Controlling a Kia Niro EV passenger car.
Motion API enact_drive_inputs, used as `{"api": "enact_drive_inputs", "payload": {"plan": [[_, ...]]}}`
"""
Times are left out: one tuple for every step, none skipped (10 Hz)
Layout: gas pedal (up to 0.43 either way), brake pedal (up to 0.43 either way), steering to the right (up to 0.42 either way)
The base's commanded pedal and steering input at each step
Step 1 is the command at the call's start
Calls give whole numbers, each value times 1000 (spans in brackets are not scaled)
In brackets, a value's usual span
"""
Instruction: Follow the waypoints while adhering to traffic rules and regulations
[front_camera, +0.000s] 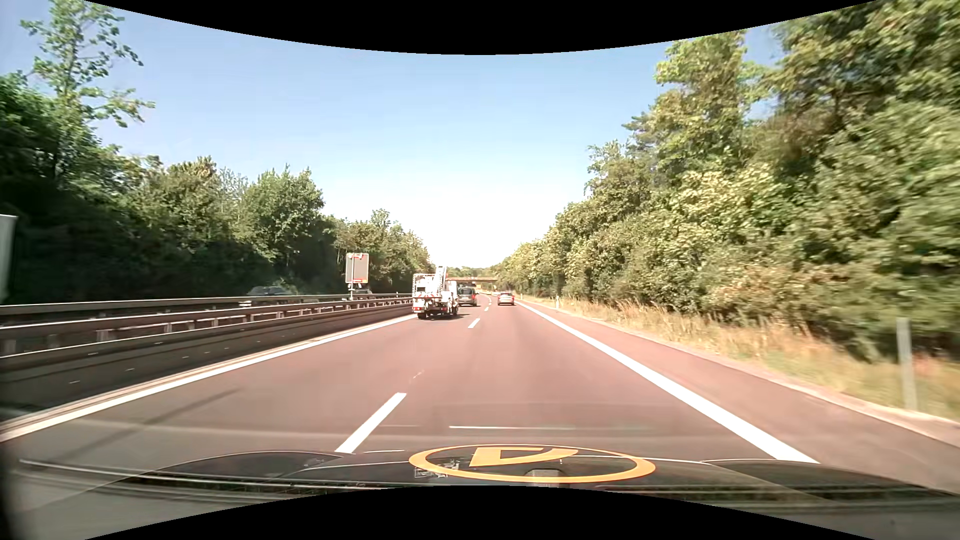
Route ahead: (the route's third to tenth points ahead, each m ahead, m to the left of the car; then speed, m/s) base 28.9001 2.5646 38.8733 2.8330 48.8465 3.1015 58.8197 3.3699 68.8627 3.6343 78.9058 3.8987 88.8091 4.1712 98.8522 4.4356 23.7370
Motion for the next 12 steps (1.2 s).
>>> {"api": "enact_drive_inputs", "payload": {"plan": [[150,0,-2],[150,0,-2],[157,0,-2],[169,0,-2],[169,0,-2],[169,0,-2],[177,0,-2],[177,0,-2],[177,0,-2],[177,0,-2],[177,0,-2],[177,0,-2]]}}
